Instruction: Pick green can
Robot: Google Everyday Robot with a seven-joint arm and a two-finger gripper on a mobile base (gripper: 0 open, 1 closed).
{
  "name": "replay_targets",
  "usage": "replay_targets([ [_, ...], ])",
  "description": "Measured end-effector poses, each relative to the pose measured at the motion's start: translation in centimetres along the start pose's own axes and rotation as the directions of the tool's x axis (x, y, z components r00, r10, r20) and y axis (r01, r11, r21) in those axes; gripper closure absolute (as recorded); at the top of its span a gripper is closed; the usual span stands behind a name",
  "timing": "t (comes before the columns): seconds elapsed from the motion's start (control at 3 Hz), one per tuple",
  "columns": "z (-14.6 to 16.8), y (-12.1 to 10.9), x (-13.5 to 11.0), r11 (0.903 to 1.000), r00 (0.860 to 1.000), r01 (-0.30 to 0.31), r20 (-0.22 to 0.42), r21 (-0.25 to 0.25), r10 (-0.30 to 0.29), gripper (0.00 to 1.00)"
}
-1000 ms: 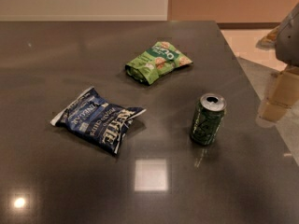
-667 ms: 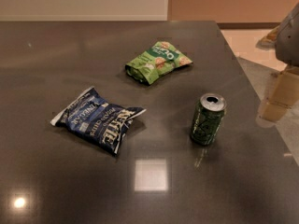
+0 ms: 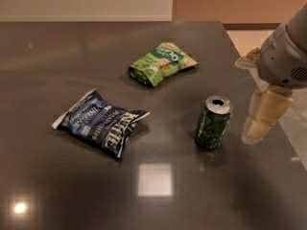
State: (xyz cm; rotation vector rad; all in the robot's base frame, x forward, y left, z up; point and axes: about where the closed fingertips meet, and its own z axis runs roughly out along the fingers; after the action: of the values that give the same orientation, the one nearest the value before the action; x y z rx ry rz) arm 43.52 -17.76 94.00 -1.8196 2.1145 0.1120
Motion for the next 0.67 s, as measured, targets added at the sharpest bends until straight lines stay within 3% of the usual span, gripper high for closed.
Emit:
replay_targets([
  [0.67, 4.7, 1.6, -1.5, 0.996, 0.994, 0.066, 0.091, -0.06, -0.06, 0.0],
])
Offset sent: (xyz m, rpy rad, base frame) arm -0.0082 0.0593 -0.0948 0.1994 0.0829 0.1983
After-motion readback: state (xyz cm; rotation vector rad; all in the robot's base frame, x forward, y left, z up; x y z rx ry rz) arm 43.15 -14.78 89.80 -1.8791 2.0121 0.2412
